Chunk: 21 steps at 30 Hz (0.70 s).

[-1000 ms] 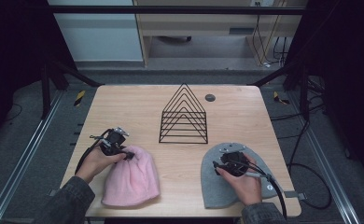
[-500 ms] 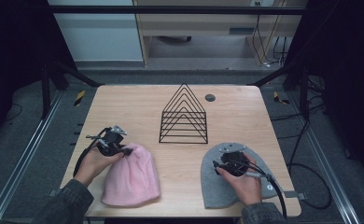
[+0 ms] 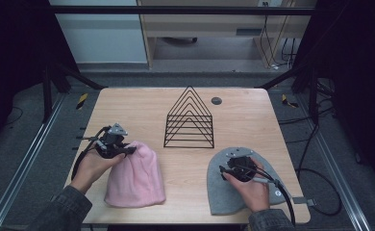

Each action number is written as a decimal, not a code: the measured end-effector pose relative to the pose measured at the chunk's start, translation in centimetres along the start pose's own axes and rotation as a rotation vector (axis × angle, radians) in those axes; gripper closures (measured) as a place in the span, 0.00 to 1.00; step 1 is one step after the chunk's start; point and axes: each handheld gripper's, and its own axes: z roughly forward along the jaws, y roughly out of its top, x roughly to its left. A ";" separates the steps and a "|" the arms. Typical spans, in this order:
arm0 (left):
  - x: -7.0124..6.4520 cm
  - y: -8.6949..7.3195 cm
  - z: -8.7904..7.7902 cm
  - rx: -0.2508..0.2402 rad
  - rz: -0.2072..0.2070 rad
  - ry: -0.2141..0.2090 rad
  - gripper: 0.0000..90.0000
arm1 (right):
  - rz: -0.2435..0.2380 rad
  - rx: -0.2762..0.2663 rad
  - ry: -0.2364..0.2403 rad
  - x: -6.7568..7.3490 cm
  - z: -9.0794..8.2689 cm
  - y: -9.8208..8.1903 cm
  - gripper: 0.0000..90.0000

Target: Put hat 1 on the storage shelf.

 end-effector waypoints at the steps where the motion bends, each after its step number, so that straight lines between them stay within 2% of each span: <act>1: -0.1 0.1 -0.2 0.001 0.008 -0.006 0.86 | 0.000 0.001 0.001 0.0 0.0 0.0 0.39; 12: -1.0 1.1 -1.8 -0.020 0.040 -0.015 0.86 | 0.005 -0.003 0.007 0.1 0.0 0.0 0.39; 13: -1.2 1.3 -2.0 -0.035 0.044 -0.011 0.86 | 0.003 -0.006 0.007 0.1 0.0 0.0 0.39; 21: -1.3 1.4 -2.6 -0.062 0.040 -0.008 0.87 | 0.004 -0.005 0.010 0.1 0.0 0.0 0.39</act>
